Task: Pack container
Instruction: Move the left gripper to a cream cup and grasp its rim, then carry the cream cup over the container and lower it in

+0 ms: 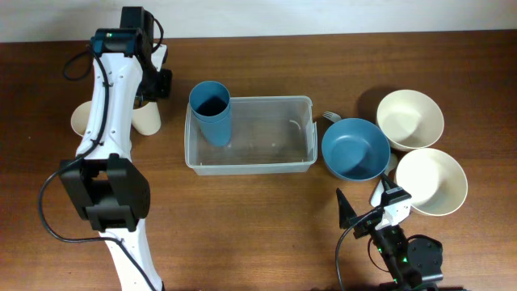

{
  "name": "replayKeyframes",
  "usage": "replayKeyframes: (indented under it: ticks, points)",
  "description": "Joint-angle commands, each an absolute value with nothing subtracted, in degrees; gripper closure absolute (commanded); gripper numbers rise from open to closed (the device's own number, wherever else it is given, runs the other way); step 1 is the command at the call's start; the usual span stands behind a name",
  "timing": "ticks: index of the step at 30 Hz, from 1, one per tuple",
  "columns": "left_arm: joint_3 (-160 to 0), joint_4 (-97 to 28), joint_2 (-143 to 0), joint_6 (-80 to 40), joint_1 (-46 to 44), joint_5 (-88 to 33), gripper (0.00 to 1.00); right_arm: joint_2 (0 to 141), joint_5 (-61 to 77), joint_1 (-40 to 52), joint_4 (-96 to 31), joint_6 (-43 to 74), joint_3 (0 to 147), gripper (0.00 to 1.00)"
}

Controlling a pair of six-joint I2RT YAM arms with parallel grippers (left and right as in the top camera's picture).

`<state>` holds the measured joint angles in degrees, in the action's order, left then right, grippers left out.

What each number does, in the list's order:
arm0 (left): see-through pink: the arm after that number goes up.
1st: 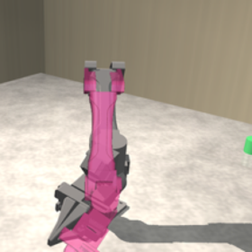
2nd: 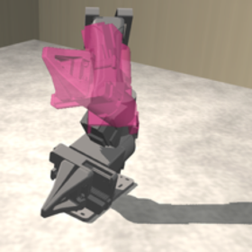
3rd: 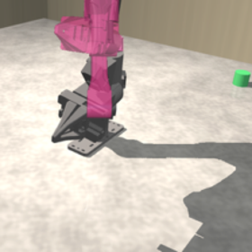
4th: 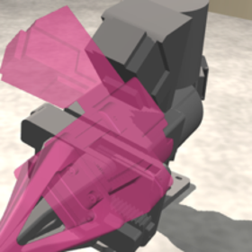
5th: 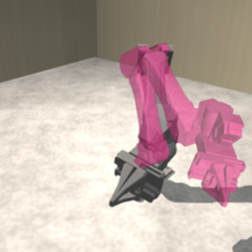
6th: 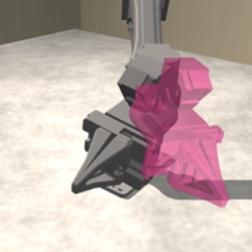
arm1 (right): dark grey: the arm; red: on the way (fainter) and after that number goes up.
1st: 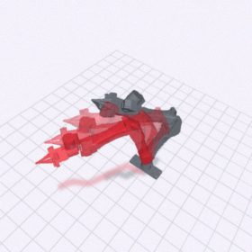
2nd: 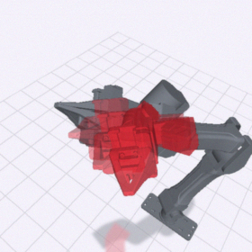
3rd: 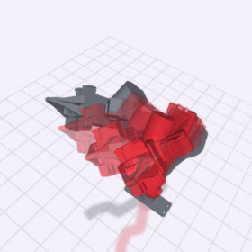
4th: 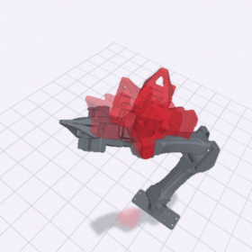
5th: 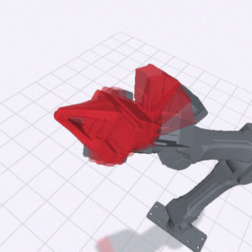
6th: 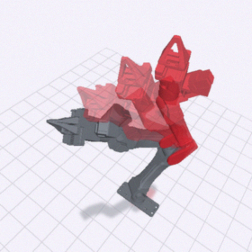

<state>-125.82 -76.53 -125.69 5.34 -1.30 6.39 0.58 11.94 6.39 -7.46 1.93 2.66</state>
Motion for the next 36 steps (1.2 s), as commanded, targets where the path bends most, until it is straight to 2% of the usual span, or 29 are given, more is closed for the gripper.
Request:
replayKeyframes:
  ticks: [1,17,36]
  points:
    - [-126.0,-75.5,-125.8,4.1,-0.9,6.2,0.98,0.2,11.8,6.8,-7.4,2.4,2.2,0.01]
    - [-138.1,-78.4,-125.8,2.6,-1.0,1.6,0.98,0.2,11.8,6.8,-7.4,2.4,2.2,0.01]
    - [-165.9,-96.7,-124.7,0.7,-4.6,-0.9,0.98,0.2,11.8,6.8,-7.4,2.4,2.2,0.01]
